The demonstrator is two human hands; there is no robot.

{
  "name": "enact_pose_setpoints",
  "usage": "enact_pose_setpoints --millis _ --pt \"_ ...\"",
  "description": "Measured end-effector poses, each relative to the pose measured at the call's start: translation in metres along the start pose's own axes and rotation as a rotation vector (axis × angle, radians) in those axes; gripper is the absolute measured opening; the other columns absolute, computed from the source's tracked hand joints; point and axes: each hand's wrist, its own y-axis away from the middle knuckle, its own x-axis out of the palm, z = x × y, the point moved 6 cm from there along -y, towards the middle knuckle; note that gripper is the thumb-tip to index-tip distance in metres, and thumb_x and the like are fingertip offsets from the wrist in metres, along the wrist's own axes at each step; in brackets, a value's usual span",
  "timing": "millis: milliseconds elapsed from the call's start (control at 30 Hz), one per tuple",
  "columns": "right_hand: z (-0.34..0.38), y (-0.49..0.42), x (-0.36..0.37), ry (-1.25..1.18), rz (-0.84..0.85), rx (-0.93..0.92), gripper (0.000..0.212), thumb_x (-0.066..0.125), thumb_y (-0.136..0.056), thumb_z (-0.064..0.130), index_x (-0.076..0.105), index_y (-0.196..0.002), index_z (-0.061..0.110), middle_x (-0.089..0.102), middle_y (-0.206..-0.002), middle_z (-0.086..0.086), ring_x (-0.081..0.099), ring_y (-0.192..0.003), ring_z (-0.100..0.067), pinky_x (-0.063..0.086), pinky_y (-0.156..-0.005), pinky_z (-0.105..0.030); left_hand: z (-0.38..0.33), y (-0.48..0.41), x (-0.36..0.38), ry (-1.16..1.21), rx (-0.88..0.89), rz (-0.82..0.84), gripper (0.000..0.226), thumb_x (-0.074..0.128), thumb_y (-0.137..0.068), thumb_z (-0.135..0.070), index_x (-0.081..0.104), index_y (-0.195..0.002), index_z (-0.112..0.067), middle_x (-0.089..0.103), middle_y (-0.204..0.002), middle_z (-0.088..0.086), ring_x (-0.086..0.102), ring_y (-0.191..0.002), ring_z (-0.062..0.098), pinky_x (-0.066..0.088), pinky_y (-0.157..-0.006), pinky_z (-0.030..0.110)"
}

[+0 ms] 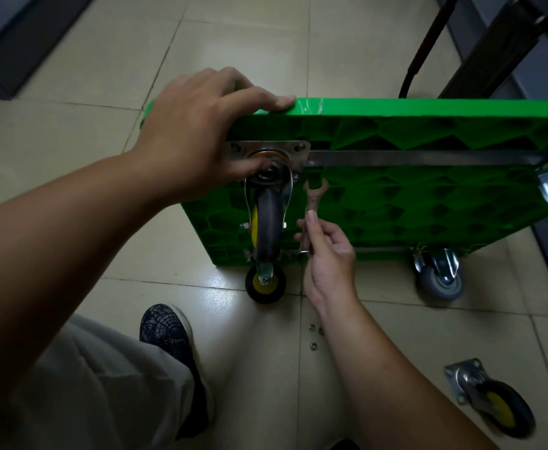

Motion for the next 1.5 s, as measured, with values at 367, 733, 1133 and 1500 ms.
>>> enact_pose_setpoints --millis 367,733,1133,1500 --pt "-0.013 -0.012 0.018 0.012 0.046 -0.057 0.008 0.071 -0.091 0.008 0.064 -0.090 0.005 0.074 -0.082 -0.005 0.070 -0.078 -0.010 0.053 -0.072 -0.017 0.003 0.001 0.003 -0.011 -0.015 -0.004 0.068 0.061 -0.081 -0.054 0.048 -0.146 -0.038 0.057 -0.129 0.008 0.053 -0.111 0.030 0.031 -0.083 0.035" --pt "0.074 -0.028 0.002 0.817 0.065 -0.484 0.017 0.082 -0.083 0.029 0.069 -0.080 0.018 0.068 -0.075 0.006 0.063 -0.070 -0.002 0.050 -0.064 -0.018 0.004 -0.003 0.002 -0.007 -0.032 -0.002 0.069 0.060 -0.080 -0.055 0.047 -0.146 -0.039 0.056 -0.130 0.007 0.051 -0.112 0.030 0.029 -0.083 0.035" --pt "0.168 0.035 0.062 1.785 0.024 -0.889 0.027 0.072 -0.087 0.046 0.064 -0.091 0.020 0.062 -0.079 0.002 0.048 -0.081 -0.020 0.036 -0.079 -0.034 0.000 0.002 0.000 0.007 0.010 0.023 0.068 0.059 -0.080 -0.055 0.048 -0.146 -0.040 0.058 -0.127 0.009 0.053 -0.109 0.031 0.032 -0.082 0.035" --pt "0.044 -0.011 -0.018 0.091 0.028 -0.119 0.006 0.072 -0.090 0.012 0.066 -0.091 0.012 0.075 -0.079 0.002 0.065 -0.068 -0.008 0.053 -0.075 -0.020 0.001 0.000 0.001 0.011 -0.008 0.012 0.069 0.059 -0.079 -0.054 0.049 -0.145 -0.039 0.059 -0.128 0.010 0.054 -0.109 0.031 0.035 -0.083 0.037"
